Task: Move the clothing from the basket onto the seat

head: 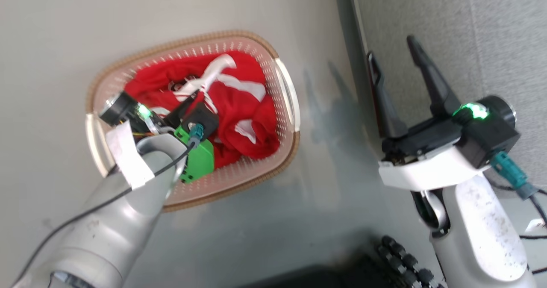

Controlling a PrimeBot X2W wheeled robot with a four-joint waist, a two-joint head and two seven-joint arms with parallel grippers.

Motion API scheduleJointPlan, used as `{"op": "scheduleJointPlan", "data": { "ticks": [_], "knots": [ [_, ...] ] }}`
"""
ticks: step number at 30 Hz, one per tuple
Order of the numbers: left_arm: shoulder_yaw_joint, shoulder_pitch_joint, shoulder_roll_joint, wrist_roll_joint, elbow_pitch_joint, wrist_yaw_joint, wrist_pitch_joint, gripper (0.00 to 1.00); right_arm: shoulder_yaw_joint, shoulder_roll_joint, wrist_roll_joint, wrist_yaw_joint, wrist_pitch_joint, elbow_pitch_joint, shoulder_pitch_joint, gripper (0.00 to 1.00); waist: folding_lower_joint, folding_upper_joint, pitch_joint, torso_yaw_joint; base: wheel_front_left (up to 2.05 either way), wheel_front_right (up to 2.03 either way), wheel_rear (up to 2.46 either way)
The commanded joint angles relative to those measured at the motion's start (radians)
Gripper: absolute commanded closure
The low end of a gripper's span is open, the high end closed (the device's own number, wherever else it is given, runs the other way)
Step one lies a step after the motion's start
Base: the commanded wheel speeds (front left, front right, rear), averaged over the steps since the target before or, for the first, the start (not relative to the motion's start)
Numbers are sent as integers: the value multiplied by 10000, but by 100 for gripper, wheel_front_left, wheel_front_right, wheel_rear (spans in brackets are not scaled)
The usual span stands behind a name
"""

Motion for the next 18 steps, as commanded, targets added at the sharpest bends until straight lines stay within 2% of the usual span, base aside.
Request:
{"op": "scheduleJointPlan", "data": {
  "ticks": [1, 8, 18],
  "knots": [
    [137, 333, 30, -223, -400, 7, -66, 100, -25, -38, -77, -3, -3, 112, 297, 0, 0, 0, -1664, 612, 0, 0, 0],
    [960, 1949, 440, -1054, -2920, 319, -70, 100, 28, -38, -324, -3, -3, 661, 1242, 0, 0, 0, -3507, 952, 0, 0, 0],
    [2064, 4154, 598, -2029, -5852, 678, -71, 100, 251, -38, -336, -3, -3, 1311, 2629, 0, 0, 0, -5794, 1015, 0, 0, 0]
  ]
}}
